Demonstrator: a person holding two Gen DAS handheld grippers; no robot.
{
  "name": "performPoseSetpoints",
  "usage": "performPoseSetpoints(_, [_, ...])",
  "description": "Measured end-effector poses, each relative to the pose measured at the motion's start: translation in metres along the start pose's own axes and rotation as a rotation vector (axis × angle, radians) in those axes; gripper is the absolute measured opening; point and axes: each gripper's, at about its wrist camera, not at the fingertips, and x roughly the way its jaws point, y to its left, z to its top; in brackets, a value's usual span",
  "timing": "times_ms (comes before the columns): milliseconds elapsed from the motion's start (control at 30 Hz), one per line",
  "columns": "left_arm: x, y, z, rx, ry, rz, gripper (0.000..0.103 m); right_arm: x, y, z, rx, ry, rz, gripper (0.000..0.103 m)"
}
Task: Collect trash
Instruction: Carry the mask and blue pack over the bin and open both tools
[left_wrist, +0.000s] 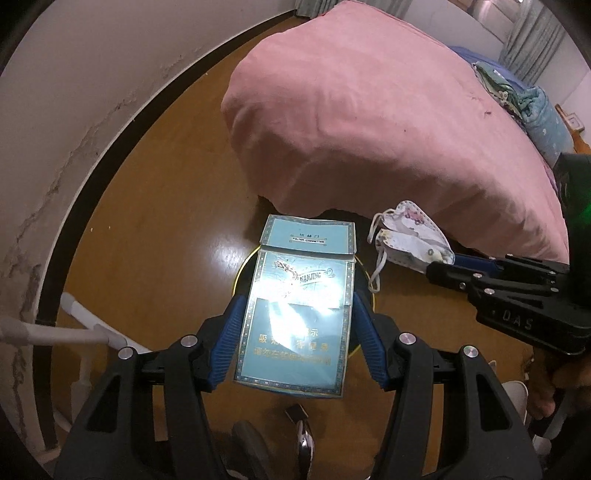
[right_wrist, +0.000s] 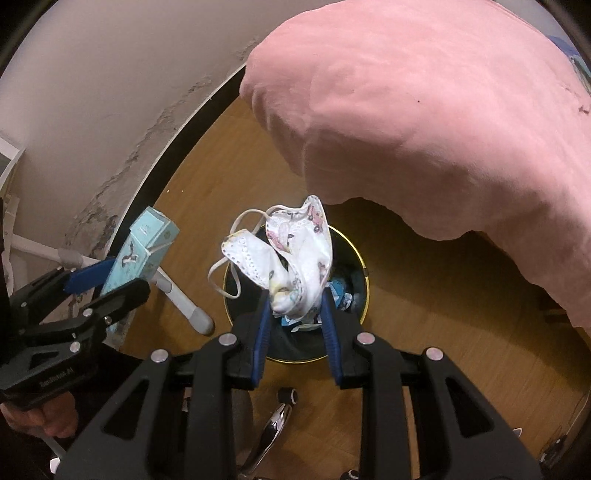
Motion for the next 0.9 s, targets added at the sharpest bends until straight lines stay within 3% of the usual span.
performPoseSetpoints(133, [-0.003, 0.000, 0.008, 0.001, -0.006, 0.004, 0.073, 0.001, -0.003, -0.001, 0.010, 0.003, 0.002, 0.027])
performPoseSetpoints(533, [-0.035, -0.016, 0.015, 0.061, -0.073, 0.031, 0.082, 0.001, -0.002, 0.001, 0.009, 0.014, 0.006, 0.027])
performPoseSetpoints(633, [-0.062, -0.025, 0.013, 0.104, -0.105, 0.029, 0.087, -0.004, 0.002, 0.000, 0.006, 0.012, 0.007, 0.039])
performPoseSetpoints(700, [-0.080, -0.028, 0.010, 0.132, -0.127, 0.025, 0.090, -0.014, 0.006, 0.000, 0.002, -0.010, 0.014, 0.064])
performPoseSetpoints(767, [-0.107, -0.030, 0.008, 0.152, -0.165, 0.027, 0.092, -0.024, 0.012, -0.001, -0.006, -0.040, 0.008, 0.079])
performPoseSetpoints(900, [-0.167, -0.023, -0.003, 0.140, -0.242, 0.032, 0.094, -0.055, 0.033, 0.003, -0.021, -0.104, 0.014, 0.088])
